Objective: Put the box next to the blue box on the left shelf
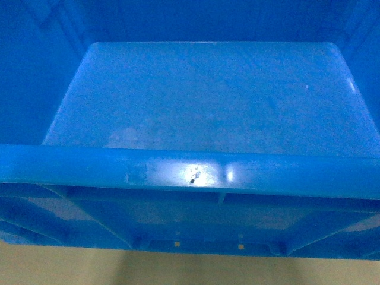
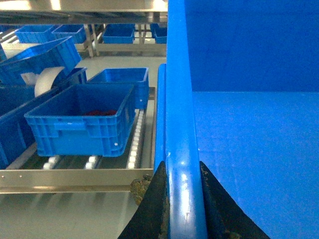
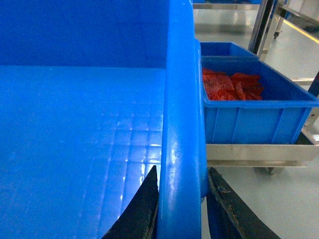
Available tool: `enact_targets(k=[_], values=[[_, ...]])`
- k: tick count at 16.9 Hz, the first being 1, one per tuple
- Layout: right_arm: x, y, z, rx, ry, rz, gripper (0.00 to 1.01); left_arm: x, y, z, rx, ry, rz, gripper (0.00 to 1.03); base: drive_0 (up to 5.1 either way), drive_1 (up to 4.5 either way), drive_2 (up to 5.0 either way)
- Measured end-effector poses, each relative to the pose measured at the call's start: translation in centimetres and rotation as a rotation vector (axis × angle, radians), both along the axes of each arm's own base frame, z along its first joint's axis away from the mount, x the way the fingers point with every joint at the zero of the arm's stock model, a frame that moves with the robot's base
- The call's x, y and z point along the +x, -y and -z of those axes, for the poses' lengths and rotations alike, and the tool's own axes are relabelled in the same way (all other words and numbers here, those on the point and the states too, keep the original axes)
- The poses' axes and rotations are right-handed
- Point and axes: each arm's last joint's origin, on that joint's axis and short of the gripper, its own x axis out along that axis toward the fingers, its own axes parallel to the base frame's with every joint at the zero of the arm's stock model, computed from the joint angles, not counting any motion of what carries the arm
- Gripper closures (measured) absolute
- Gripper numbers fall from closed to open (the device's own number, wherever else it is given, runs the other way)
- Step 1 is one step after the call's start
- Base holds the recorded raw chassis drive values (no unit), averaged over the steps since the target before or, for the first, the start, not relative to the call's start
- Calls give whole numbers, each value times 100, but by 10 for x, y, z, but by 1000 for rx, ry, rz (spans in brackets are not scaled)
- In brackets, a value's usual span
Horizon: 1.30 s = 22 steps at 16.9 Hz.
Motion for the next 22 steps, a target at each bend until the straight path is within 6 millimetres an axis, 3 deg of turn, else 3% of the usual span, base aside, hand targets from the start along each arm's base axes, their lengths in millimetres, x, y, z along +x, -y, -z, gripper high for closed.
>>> enact_targets(k=[22], values=[[0,0,1,-1,-2,0,81,0,0,1,0,-2,1,94,0,0,0]])
